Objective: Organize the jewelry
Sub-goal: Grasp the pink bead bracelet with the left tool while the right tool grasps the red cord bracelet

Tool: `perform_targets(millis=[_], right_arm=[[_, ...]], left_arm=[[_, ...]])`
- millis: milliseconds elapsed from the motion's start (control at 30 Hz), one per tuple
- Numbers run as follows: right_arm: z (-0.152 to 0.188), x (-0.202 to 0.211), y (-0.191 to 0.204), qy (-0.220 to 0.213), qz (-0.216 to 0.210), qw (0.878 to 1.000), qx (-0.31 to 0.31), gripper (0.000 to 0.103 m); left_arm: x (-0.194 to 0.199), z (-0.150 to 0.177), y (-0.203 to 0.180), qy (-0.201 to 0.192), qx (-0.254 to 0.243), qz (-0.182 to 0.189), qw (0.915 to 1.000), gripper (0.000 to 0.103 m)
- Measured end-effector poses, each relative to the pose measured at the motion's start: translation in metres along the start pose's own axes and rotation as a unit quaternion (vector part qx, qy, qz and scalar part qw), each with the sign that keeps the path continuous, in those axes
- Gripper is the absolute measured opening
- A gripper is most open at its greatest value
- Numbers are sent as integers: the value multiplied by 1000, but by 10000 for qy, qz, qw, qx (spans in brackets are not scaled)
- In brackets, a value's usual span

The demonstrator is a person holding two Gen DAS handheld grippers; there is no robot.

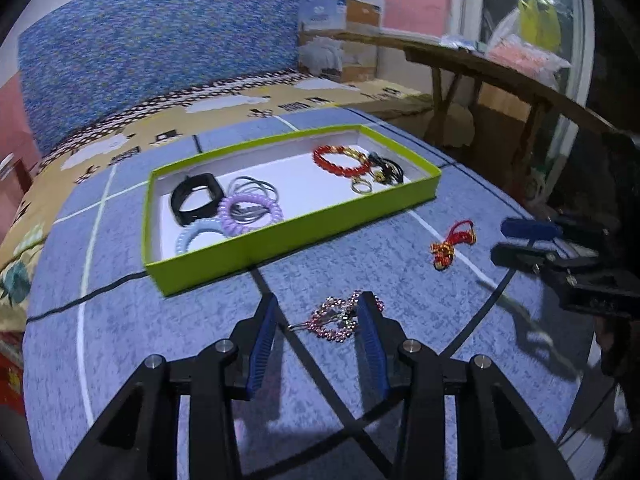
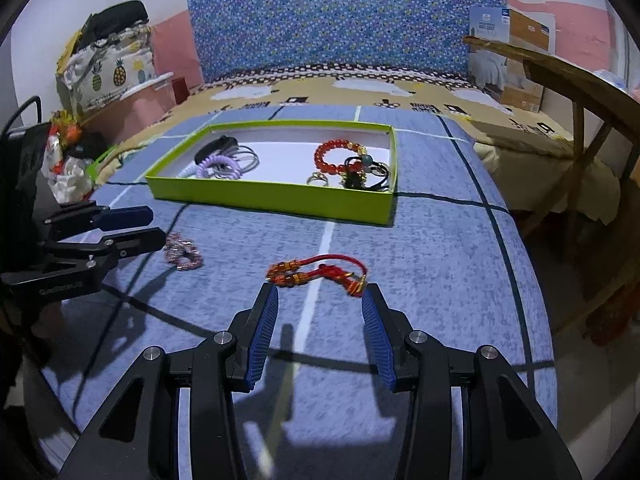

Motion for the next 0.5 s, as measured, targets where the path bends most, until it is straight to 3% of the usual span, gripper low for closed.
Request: perform_targets(millis=[400, 500], right_arm=[[-6, -34, -13, 552, -206, 9981, 166, 45], [-6, -35, -11, 589, -106, 9978, 292, 43]], left_arm=[[-20, 2, -15, 437, -540, 430, 9967, 43], [-22, 3, -19, 484, -668, 370, 9959, 43]])
Point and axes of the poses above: each gripper's, at about its wrist camera, not at the fingertips, and x roughly against the way its jaws point, y to its left, z to its underside, the point moved 5 cm from there along -x, roughly the way its jaws point
